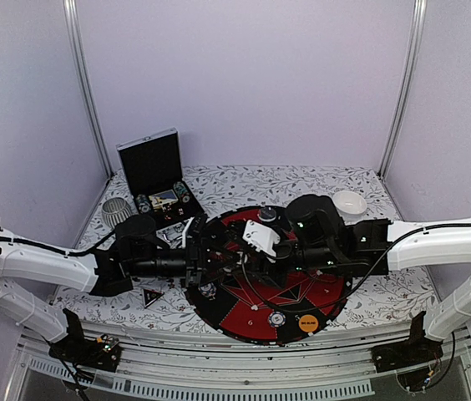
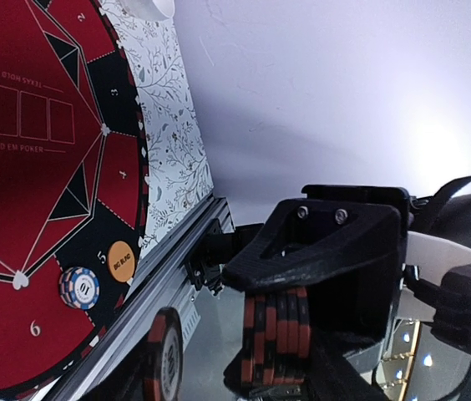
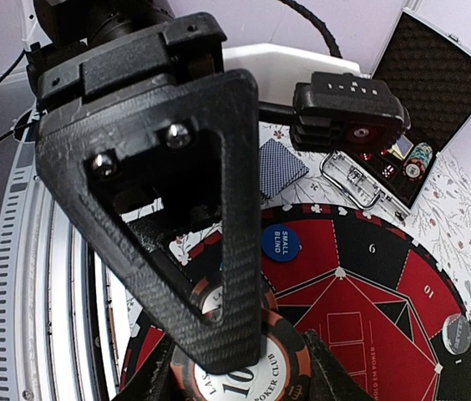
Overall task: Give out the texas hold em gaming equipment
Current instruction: Pass from the left arm to the right, then place the poker chips pile in the big blind area, then pass from the left arm to the right
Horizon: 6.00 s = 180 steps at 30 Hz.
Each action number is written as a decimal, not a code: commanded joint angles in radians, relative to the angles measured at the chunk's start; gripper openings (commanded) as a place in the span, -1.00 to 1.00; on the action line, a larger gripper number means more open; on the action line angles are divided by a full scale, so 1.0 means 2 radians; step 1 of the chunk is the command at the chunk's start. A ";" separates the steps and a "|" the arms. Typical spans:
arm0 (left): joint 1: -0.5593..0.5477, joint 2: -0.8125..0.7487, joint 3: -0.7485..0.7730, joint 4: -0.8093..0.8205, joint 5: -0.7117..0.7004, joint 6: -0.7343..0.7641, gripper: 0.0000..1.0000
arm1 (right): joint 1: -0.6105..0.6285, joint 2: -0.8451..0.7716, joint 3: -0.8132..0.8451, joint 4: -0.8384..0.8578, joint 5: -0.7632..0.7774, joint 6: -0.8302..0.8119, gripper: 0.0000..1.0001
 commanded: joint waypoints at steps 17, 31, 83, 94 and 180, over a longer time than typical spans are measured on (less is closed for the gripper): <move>0.033 -0.009 -0.021 0.008 0.014 0.010 0.32 | -0.027 -0.076 -0.087 -0.030 0.045 0.100 -0.93; 0.039 -0.032 -0.020 -0.012 0.012 0.027 0.31 | -0.061 -0.152 -0.235 -0.062 0.141 0.305 -0.92; 0.061 -0.071 -0.027 -0.033 0.013 0.035 0.30 | -0.065 -0.030 -0.229 -0.109 0.091 0.417 0.22; 0.061 -0.077 -0.016 -0.052 0.018 0.050 0.30 | -0.050 -0.116 -0.120 -0.140 0.089 0.278 0.91; 0.060 -0.104 -0.006 -0.085 0.005 0.073 0.32 | -0.105 0.098 0.043 0.091 -0.304 0.449 -0.96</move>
